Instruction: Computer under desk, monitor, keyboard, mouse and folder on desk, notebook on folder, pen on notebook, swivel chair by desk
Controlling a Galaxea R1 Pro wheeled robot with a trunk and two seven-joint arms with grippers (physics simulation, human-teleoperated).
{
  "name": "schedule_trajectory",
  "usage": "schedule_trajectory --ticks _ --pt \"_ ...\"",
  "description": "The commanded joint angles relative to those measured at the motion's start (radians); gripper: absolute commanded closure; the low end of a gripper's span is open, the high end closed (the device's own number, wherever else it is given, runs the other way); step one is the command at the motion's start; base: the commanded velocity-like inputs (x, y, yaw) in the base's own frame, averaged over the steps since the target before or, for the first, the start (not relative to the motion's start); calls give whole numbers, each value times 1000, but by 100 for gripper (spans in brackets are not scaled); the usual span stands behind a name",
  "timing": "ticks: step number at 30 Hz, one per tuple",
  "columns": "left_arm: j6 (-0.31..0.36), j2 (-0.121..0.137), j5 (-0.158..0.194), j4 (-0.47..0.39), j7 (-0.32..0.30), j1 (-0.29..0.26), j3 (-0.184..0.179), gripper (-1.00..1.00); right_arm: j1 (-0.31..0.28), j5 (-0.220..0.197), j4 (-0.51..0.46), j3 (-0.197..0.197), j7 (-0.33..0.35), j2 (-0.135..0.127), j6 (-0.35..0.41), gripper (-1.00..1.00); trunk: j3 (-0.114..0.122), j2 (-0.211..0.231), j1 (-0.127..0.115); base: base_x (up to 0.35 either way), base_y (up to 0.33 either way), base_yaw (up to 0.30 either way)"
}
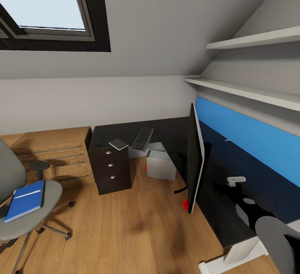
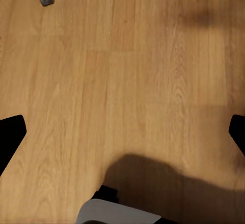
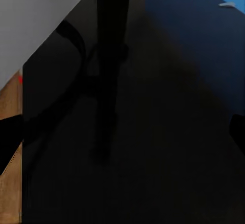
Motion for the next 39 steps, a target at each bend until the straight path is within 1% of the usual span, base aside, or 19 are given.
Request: schedule_trajectory --ticks 1,5,6,9,11,16,30,39 --pt "-5 1 11 0 7 -1 -7 -100 -1 7 1 -9 4 3 -4 -100 -2 -2 0 -16 0 0" --pt "-5 2 12 1 7 -1 -6 -100 -1 4 1 -9 -4 28 -3 -100 -2 -2 0 -6 0 0" --pt "-5 2 12 1 8 -1 -5 -100 -1 3 1 -10 -7 42 -3 -100 -2 -2 0 -2 0 0" --pt "-5 2 13 1 10 -1 -5 -100 -1 2 1 -10 -8 56 -3 -100 -2 -2 0 0 0 0" --pt "-5 2 13 2 11 -1 -5 -100 -1 2 1 -11 -8 60 -3 -100 -2 -2 0 0 0 3" --pt "-5 3 13 1 11 -1 -4 -100 -1 1 0 -11 -9 64 -3 -100 -2 -2 0 0 0 99" --pt "-5 3 13 1 11 -1 -4 -100 -1 1 -2 -12 -10 64 -3 -100 -2 -2 0 0 0 247" --pt "-5 3 12 1 11 -1 -4 -100 -1 1 -2 -13 -11 64 -3 -100 -2 -2 0 0 0 195"
